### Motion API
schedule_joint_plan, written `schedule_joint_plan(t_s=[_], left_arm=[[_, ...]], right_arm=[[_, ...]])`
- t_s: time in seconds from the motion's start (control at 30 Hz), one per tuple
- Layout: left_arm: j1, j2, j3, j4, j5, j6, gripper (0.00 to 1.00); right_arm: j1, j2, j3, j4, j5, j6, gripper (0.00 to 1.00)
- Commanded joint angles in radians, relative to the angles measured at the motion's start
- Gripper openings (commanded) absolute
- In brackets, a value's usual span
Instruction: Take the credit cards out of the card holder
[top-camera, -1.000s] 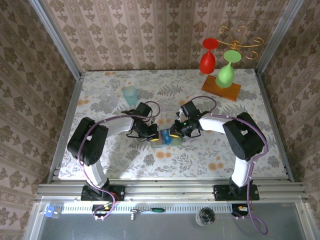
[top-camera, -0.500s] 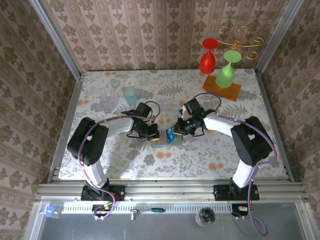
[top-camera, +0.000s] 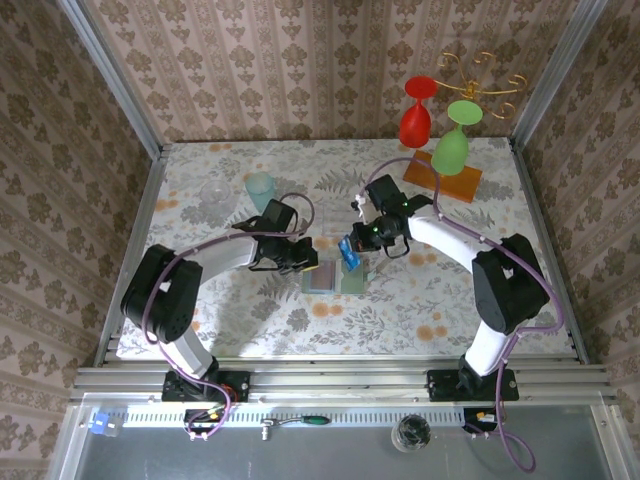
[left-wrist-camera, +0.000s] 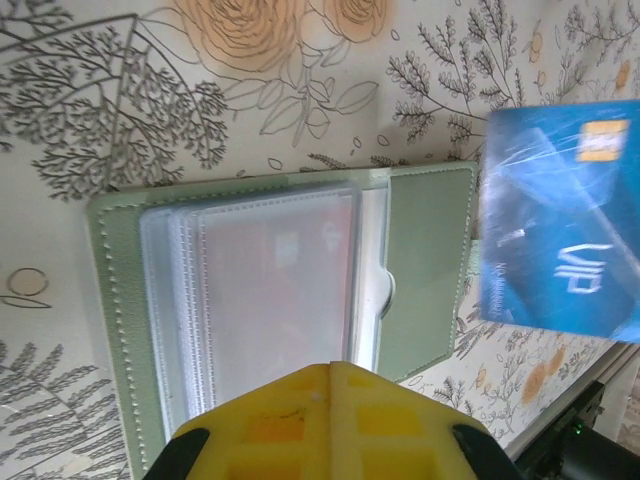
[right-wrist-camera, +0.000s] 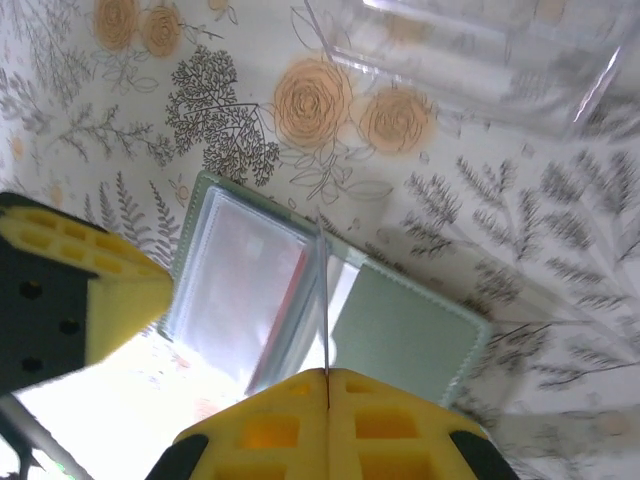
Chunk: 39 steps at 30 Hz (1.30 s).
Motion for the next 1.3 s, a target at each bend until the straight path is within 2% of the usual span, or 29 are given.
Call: schedule_joint_plan(t_s=[0.0,0.17,0.33,0.7,1.1,1.27], left_arm=[[0.014,-0.004,-0.024,-0.007,0.003,-0.008,0.01],[0.010,0.043,-0.027,-0.016,0.024,0.003,0.01],[0.009,0.072,-0.020,-0.077,-0.008,0.023,0.01],[-0.001,0.066,-0.042,-0.078,-0.010,0.011,0.01],[-0.006,0.032,-0.047,-0.081,-0.017,-0.005,0.01],[-0.004,0.015,-0.033,-0.082,-0.019,-0.015,0.04]], right_arm=[[-0.003,0.009,0.081,-0.134,0.118,-0.257,0.00],[-0.006,0.025,0.162,-0.140,0.182,-0.466,0.00],[-0.009,0.087,0.271,-0.183,0.157,-0.656,0.00],[-0.010,0.204,0.485,-0.328,0.149,-0.970,0.00],[-0.031,0.394,0.765,-0.503,0.116,-1.084,0.00],[-0.041,0.487,0.899,-0.601,0.069,-1.113,0.00]])
